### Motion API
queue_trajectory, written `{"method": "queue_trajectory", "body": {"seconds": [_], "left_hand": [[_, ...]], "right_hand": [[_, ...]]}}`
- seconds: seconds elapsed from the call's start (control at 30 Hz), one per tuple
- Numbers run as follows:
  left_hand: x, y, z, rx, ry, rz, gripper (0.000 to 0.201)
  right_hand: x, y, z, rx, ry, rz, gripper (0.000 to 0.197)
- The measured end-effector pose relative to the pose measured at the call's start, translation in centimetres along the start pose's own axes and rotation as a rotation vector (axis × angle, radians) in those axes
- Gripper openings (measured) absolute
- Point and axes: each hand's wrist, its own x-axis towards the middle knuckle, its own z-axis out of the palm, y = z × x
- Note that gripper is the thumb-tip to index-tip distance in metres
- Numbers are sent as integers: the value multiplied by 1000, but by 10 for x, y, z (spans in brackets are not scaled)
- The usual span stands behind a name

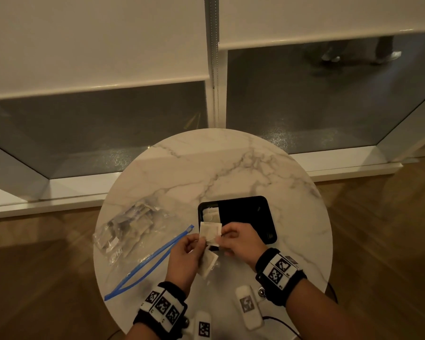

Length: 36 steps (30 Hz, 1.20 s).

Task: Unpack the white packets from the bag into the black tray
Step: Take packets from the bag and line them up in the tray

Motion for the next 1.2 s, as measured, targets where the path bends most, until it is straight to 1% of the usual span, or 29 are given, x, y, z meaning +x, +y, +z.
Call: {"method": "queue_trajectory", "body": {"seconds": [0.13, 0.2, 0.23, 0.3, 0.4, 0.5, 0.6, 0.7, 0.83, 0.9, 1.1, 1.2], "left_hand": [[-1, 2, 0, 16, 14, -13, 12], [0, -3, -3, 75, 37, -23, 12], [1, -6, -5, 115, 54, -21, 12], [5, -12, -8, 178, 82, -32, 13], [10, -16, -11, 185, 67, -150, 16], [19, -23, -11, 201, 36, -269, 16], [26, -26, -11, 255, 58, -299, 15], [36, -27, -11, 270, 70, -314, 15], [44, -28, -10, 430, 65, -254, 22], [45, -27, -7, 433, 63, -248, 28], [43, -23, -3, 515, 48, -238, 16], [46, -24, -3, 522, 55, -226, 16]], "right_hand": [[4, -9, -2, 21, 50, -1, 12], [10, -11, -4, -4, 77, -2, 13], [16, -11, -6, -50, 88, -14, 12], [30, -7, -12, -216, 117, -60, 11], [53, -1, -18, -451, 133, -89, 19], [72, 2, -19, -557, 98, -63, 22], [86, 3, -14, -673, 45, -60, 14], [97, 2, -6, -777, 15, -69, 17], [110, -1, 4, -804, -18, -20, 17], [117, -4, 8, -804, -3, -3, 16], [129, 0, 9, -790, 39, 11, 14], [132, 3, 6, -753, 75, -4, 15]]}}
